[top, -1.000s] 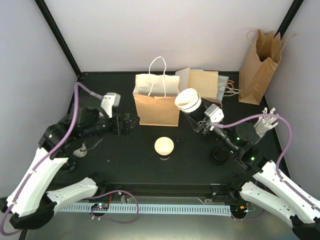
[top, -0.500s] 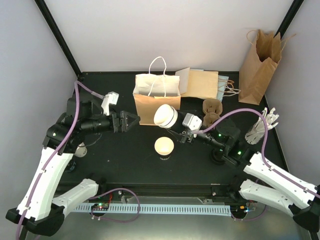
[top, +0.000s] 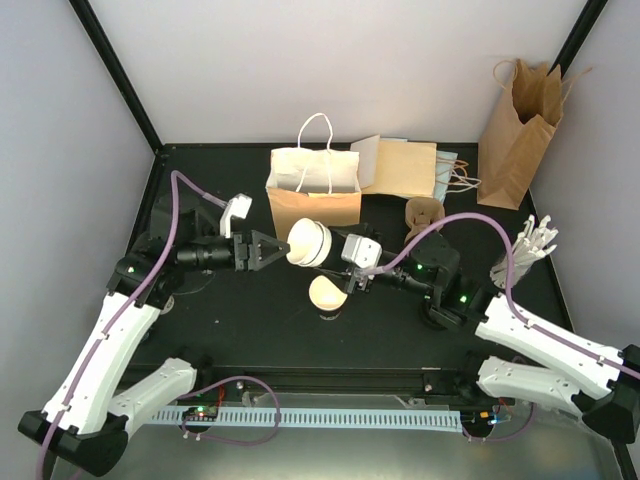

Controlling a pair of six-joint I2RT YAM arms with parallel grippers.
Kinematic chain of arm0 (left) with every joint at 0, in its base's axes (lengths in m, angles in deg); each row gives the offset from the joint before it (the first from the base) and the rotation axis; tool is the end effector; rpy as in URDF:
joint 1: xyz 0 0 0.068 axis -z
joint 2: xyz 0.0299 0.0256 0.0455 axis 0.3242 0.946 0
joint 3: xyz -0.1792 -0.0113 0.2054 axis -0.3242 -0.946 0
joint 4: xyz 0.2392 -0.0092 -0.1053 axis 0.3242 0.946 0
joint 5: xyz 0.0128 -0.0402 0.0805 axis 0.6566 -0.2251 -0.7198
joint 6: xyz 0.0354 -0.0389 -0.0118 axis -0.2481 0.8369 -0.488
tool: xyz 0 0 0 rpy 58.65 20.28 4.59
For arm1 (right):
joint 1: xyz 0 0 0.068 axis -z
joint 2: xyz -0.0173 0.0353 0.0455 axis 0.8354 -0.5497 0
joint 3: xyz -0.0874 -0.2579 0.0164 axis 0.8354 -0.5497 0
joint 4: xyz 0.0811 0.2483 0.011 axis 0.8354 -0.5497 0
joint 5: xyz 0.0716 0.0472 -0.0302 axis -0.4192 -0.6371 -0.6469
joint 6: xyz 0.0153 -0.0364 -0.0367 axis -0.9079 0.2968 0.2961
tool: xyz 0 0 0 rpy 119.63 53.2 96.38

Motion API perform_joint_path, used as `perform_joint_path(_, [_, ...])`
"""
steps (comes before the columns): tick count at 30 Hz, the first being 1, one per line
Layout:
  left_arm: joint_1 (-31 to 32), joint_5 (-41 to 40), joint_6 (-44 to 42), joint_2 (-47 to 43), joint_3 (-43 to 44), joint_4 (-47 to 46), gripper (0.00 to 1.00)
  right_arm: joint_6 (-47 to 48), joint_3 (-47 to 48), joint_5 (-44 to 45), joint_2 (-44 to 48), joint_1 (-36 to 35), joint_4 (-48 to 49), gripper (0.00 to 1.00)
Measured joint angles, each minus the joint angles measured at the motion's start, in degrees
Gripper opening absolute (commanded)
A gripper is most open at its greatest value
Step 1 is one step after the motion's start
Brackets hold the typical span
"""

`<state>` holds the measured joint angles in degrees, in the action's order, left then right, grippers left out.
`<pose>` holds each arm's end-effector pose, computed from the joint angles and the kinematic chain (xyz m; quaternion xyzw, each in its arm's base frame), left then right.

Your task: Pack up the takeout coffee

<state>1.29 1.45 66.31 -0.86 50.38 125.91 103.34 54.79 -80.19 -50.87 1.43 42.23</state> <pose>0.1424 -0.0800 0.3790 0.0981 0.8156 -0.5143 0.2462 0.1221 0.1898 0.3498 -0.5167 0.5130 0.2686 0.6306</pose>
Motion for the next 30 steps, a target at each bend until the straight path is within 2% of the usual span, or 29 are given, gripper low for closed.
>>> perform_joint_path(11, [0.0, 2.89, 2.99, 0.04, -3.98, -4.72, 0.46, 1.2, 2.49, -1.05, -4.37, -1.81, 0.48, 0.81])
perform_joint_path(14, [0.0, 3.19, 3.1, 0.11, -4.2, -4.9, 0.31, 1.46, 3.23, -1.25, -5.9, -2.36, 0.57, 0.83])
perform_joint_path(16, [0.0, 3.41, 3.26, 0.15, -4.37, -5.09, 0.13, 1.64, 3.63, -1.31, -6.67, -2.62, 0.59, 0.86])
perform_joint_path(18, [0.0, 3.45, 3.26, 0.31, -4.5, -4.98, 0.03, 1.92, 3.85, -1.53, -7.28, -2.78, 0.94, 0.92])
perform_joint_path(19, [0.0, 3.28, 3.06, 0.55, -4.55, -4.81, 0.02, 2.54, 3.98, -1.66, -7.5, -2.8, 1.25, 0.98])
perform_joint_path(20, [-0.02, 2.97, 2.69, 0.92, -4.59, -4.63, 0.02, 2.51, 4.0, -1.66, -7.52, -2.91, 1.16, 1.0])
perform_joint_path(25, [-0.07, 0.59, -0.55, 2.32, -3.63, -0.68, 0.02, 2.58, 3.96, -1.31, -7.41, -2.95, 1.18, 1.0])
perform_joint_path(30, [-1.97, -4.02, -5.33, 2.75, 1.11, 5.7, 0.02, 2.58, 2.32, 0.44, -3.98, -2.95, 0.72, 1.0])
